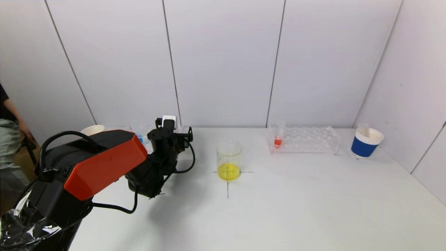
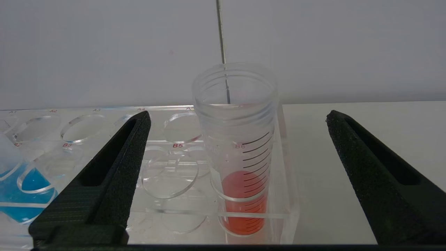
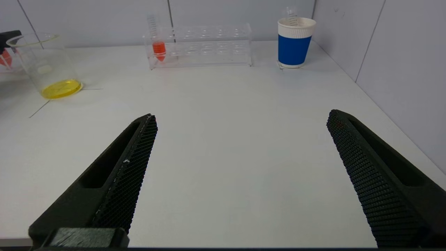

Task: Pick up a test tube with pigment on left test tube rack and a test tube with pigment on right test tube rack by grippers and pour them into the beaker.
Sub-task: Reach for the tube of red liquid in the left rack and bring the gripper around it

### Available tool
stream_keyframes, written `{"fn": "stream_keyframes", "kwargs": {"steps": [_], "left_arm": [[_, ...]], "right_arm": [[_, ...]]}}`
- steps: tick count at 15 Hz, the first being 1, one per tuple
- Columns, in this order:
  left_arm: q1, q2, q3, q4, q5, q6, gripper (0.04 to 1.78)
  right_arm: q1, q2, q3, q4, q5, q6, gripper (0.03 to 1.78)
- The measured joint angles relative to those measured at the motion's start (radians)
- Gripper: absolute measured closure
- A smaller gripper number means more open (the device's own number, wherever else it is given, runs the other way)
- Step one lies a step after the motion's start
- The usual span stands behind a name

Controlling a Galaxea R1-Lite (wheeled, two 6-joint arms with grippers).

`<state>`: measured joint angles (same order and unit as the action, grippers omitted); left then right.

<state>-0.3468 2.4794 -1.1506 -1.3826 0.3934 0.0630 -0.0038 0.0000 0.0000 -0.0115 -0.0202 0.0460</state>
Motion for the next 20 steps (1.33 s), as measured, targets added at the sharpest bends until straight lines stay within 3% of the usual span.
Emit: {"fn": "stream_keyframes", "kwargs": {"steps": [20], "left_arm": [[-0.013,0.012,-0.026,0.012,0.044,-0.006,0.06]], "right_arm": [[0.0,0.0,0.0,0.0,0.0,0.0,0.04]]}}
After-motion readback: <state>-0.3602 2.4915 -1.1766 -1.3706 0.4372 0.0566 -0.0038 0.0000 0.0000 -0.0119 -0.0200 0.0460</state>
